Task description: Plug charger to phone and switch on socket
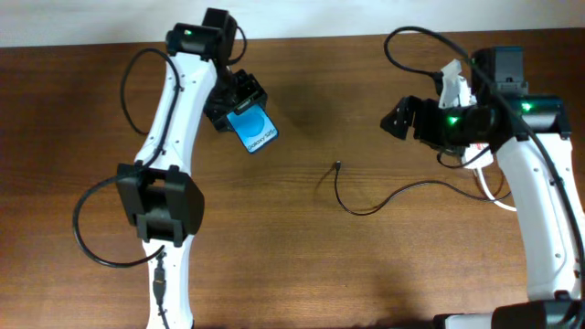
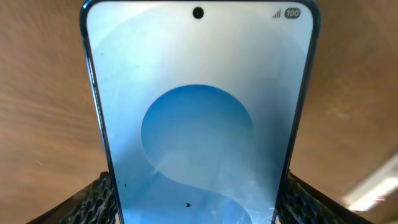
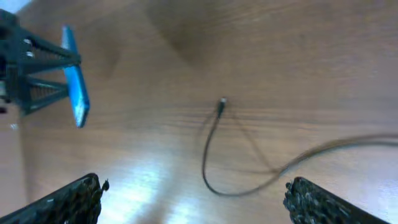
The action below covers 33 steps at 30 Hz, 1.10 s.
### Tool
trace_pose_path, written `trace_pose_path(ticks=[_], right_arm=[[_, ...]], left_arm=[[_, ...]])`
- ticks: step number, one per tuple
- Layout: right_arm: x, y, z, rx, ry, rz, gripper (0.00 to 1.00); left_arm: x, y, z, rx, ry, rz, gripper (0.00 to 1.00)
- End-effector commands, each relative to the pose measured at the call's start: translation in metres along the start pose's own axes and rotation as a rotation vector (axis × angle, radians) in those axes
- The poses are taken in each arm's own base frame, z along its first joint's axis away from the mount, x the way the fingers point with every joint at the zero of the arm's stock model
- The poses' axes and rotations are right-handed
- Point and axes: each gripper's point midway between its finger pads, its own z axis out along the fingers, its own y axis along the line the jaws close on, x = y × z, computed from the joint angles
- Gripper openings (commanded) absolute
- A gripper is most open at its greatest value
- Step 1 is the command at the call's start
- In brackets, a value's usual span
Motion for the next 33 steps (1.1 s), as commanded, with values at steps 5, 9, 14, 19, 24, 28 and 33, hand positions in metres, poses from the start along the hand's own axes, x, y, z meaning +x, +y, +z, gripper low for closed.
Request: trace_pose_path(ticks=[5,9,14,19,24,28,33], right_arm=[[-0.006,0.087,0.047,-0.170,-0.021,-0.131,0.92],[-0.006,0.104,0.077,-0.073,-0.072,-0.025,0.90],[0.003,0.132,0.109,-0.031,-0.126,-0.048,0.80],[0.005,0.141,0.116,-0.023,-0.150,-0.064,0.77],[0.003,0.137,0.116,-0.004,-0.159,-0.062,0.77],[-0.013,0.126,0.110,0.010,-0.201,-0.036,0.79],[-0.047,0.094,0.088,-0.032,-0.225,0.055,0.79]], left_arm=[[0.029,-0.037,-0.020,0.219,0.207,-0.199,0.00],[0.034,-0.053,-0.026,0.298,0.261,-0.192,0.00],[0.040,-0.058,-0.029,0.328,0.301,-0.196,0.00],[0.042,-0.059,-0.030,0.336,0.313,-0.196,0.00],[0.045,-0.060,-0.032,0.343,0.333,-0.197,0.00],[0.044,-0.058,-0.033,0.350,0.339,-0.194,0.00],[0.052,-0.061,-0.040,0.384,0.406,-0.209,0.00]])
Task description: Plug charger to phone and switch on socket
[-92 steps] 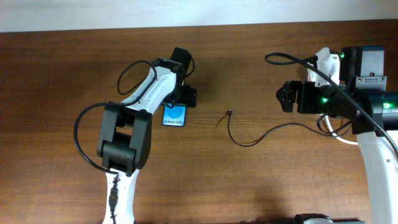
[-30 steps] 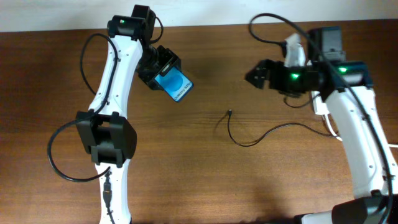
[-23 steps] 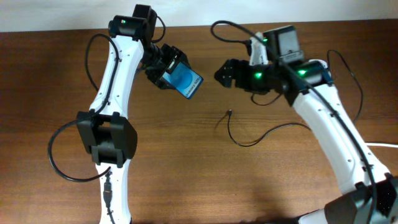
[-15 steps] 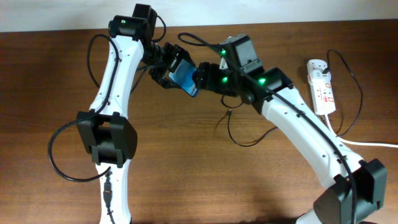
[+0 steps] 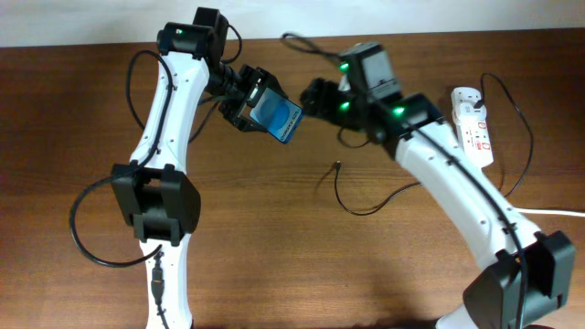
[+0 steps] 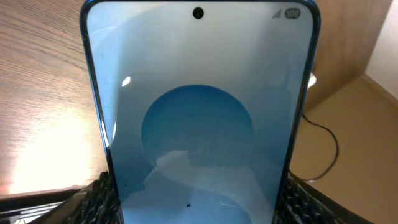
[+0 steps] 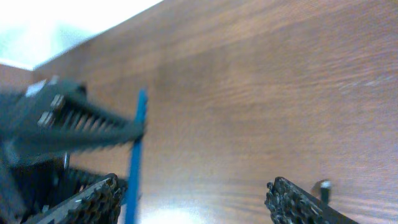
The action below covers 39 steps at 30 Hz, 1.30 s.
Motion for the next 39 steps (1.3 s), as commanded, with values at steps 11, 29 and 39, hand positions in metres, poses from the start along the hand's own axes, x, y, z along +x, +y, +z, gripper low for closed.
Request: trace_pose_path(ticks=[11,29,39], right_arm=[[-0.035,-0.052,-0.021,0.055,-0.026,0.090,0.79],[0.038,0.050,0.002,-0.098,0.067,-0.165,0.71],[0.051,0.055,0.031,-0.068,0.066,-0.194,0.47]], left_arm=[[0.059,-0.036,-0.024,0.216,0.326,-0.014,0.00],[0.021,-0.016,-0.012,0.085,0.102,-0.085,0.00],[0.027,-0.009,-0.012,0.057,0.123,-0.111,0.00]])
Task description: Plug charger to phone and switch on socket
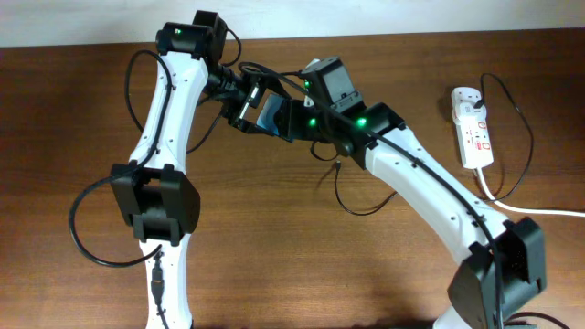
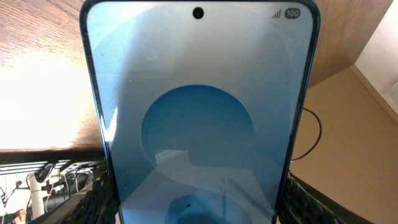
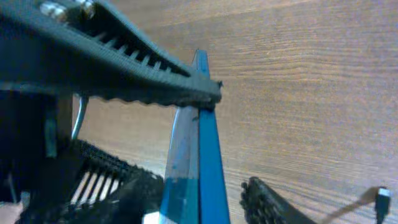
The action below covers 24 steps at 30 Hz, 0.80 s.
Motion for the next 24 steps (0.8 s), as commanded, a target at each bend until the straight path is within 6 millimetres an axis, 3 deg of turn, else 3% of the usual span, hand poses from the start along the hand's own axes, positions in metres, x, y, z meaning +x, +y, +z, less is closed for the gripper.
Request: trace_pose_path(ticks=[1,24], right_arm=[[-0.0076,0.0069,-0.0007,-0.006,-0.034,-0.008,0.43],[-0.0043,0.0111,-0.0002,-0.017,-0.025,-0.014,0.06]], left_arm=[[0.0078,-0.0064,-0.0092,0.030,0.010,0.011,0.00],[0.0090,-0.0036,-0.0092,0.020,0.014,-0.001,0.00]])
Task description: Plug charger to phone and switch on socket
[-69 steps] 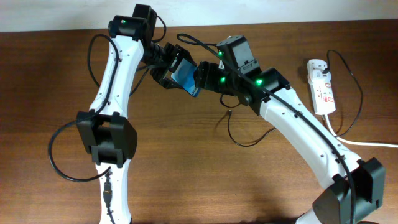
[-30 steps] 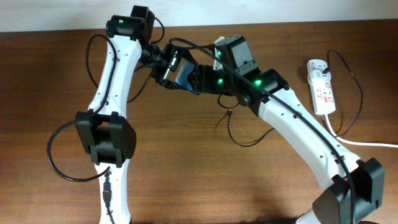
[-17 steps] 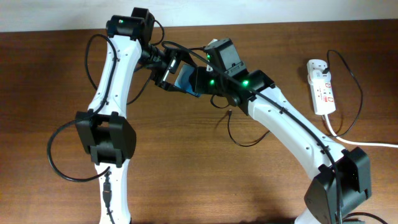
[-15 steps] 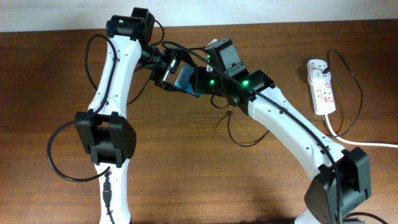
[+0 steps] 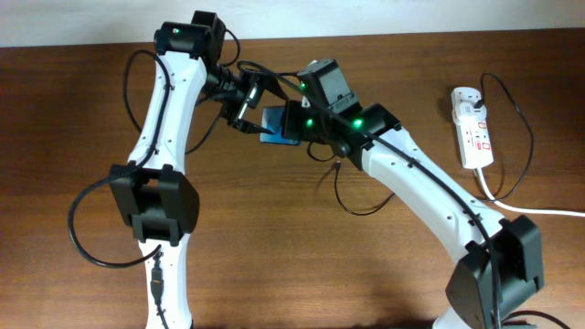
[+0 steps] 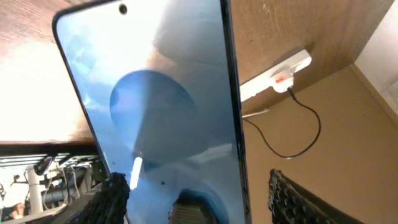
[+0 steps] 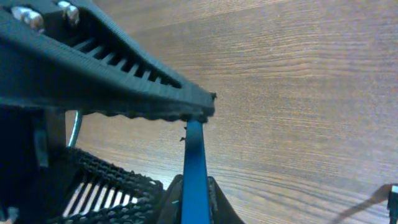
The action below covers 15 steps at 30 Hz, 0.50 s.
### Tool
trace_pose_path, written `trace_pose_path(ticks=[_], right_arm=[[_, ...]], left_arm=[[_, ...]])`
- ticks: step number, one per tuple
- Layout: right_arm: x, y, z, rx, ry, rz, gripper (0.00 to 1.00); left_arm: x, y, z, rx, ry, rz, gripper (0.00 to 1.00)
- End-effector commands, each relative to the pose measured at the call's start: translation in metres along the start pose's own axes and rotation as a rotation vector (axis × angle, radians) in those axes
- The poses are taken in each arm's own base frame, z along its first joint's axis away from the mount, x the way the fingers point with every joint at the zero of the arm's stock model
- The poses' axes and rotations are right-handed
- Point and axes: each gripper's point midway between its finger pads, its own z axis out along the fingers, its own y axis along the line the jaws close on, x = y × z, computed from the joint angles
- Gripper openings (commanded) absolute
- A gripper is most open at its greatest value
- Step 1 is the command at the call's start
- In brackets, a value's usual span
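The blue-screened phone [image 5: 276,126] hangs above the table, held between both arms. My right gripper [image 5: 294,123] is shut on one end of it. In the right wrist view the phone [image 7: 195,155] shows edge-on, pinched between the two pads [image 7: 214,199]. My left gripper [image 5: 249,108] stands open around the other end. In the left wrist view the phone [image 6: 155,106] sits tilted, with a gap to the right finger [image 6: 298,199]. The black charger cable [image 5: 366,206] lies on the table with its plug tip [image 5: 337,165] free. The white socket strip [image 5: 473,128] lies at the far right.
The wooden table [image 5: 274,265] carries only the cable and the socket strip. The strip's own lead [image 5: 521,206] runs off the right edge. The left arm's cabling [image 5: 91,228] loops over the left side, and the table's back edge [image 5: 384,35] borders a pale wall.
My right gripper has shut on the phone's edge, where its jaws stood open around it before. My left gripper has opened, and the phone now sits tilted between its fingers.
My left gripper held the phone above the table's left half while the right arm stood open near the socket strip. Then the right arm was across beside the phone, which was turned toward it. Then its open jaws straddled the phone; now it grips and the left has let go.
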Motion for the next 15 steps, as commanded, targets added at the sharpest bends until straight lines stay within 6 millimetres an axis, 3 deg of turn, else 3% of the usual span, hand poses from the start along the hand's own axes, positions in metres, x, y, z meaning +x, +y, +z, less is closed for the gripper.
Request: trace_pose_path(ticks=[1,7,10,12,13,14,15], right_arm=[[-0.006,0.009,-0.005,-0.018,-0.025,-0.039,0.04],[-0.015,-0.002,-0.007,0.003,-0.044,-0.026,0.04],[-0.030,-0.026,-0.019,0.037,-0.062,0.011,0.04],[-0.045,-0.051,-0.041,0.063,-0.082,0.047,0.04],[-0.049,-0.055,-0.048,0.057,-0.088,0.062,0.04],[-0.056,-0.059,-0.059,0.016,-0.091,0.086,0.04],[-0.060,-0.057,-0.068,-0.034,-0.087,0.103,0.04]], left_arm=[[0.005,-0.005,-0.007,0.024,-0.002,0.018,0.00],[0.004,-0.005,-0.007,0.022,-0.006,0.051,0.00],[-0.006,0.000,-0.008,-0.013,-0.063,0.162,0.00],[-0.015,0.003,-0.009,-0.048,-0.111,0.352,0.03],[-0.016,0.000,-0.009,-0.045,-0.115,0.467,0.09],[-0.018,-0.003,-0.009,-0.045,-0.122,0.608,0.28],[-0.018,-0.003,-0.009,-0.049,-0.122,0.689,0.55]])
